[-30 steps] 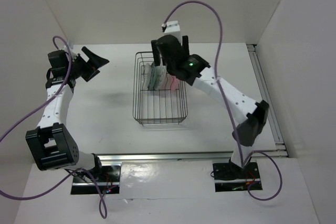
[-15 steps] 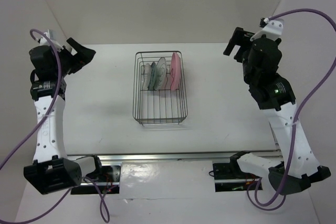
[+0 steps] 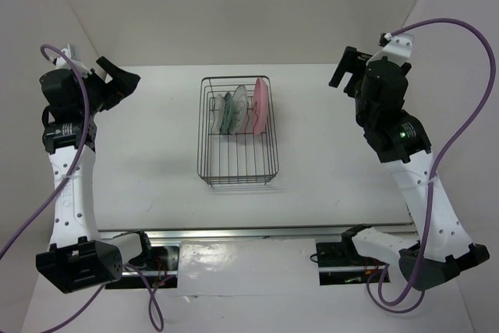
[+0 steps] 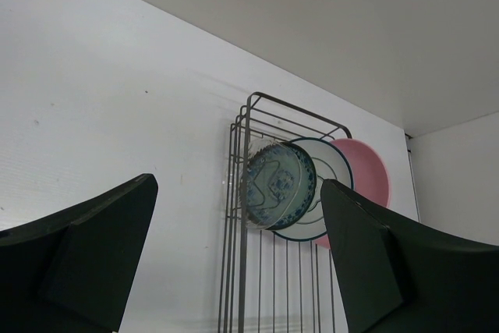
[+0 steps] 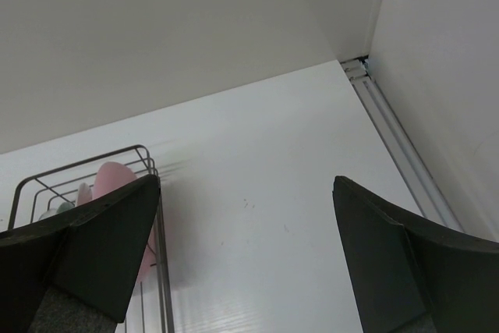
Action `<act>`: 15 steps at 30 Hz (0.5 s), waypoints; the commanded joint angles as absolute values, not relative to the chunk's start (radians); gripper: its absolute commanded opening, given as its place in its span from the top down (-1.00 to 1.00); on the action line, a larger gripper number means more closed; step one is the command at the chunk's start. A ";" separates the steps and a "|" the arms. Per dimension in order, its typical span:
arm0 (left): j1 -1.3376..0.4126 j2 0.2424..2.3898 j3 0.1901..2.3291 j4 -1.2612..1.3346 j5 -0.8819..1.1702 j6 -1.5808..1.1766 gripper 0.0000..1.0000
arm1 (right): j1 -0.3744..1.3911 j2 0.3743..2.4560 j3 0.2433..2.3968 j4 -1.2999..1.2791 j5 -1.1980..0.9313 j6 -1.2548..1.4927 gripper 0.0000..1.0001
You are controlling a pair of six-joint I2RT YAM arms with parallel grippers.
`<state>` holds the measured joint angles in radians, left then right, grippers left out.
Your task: Load the plates into the dish rack
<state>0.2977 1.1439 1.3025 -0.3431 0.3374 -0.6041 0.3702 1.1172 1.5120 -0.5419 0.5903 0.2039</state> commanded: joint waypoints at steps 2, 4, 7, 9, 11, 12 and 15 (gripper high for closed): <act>0.304 1.127 1.293 -0.316 0.344 -0.595 -1.00 | 0.368 1.085 1.505 -0.494 0.609 0.216 -0.98; 0.304 1.127 1.293 -0.307 0.344 -0.595 -1.00 | 0.368 1.085 1.514 -0.494 0.609 0.216 -0.98; 0.304 1.127 1.293 -0.307 0.344 -0.595 -1.00 | 0.368 1.085 1.514 -0.494 0.609 0.207 -0.98; 0.304 1.127 1.293 -0.307 0.331 -0.595 -1.00 | 0.368 1.085 1.505 -0.494 0.609 0.207 -0.98; 0.304 1.118 1.293 -0.307 0.331 -0.595 -1.00 | 0.368 1.085 1.505 -0.494 0.609 0.207 -0.98; 0.304 1.118 1.293 -0.307 0.331 -0.595 -1.00 | 0.368 1.085 1.505 -0.494 0.618 0.207 -0.98; 0.304 1.118 1.293 -0.307 0.331 -0.595 -1.00 | 0.368 1.085 1.514 -0.494 0.618 0.207 -0.98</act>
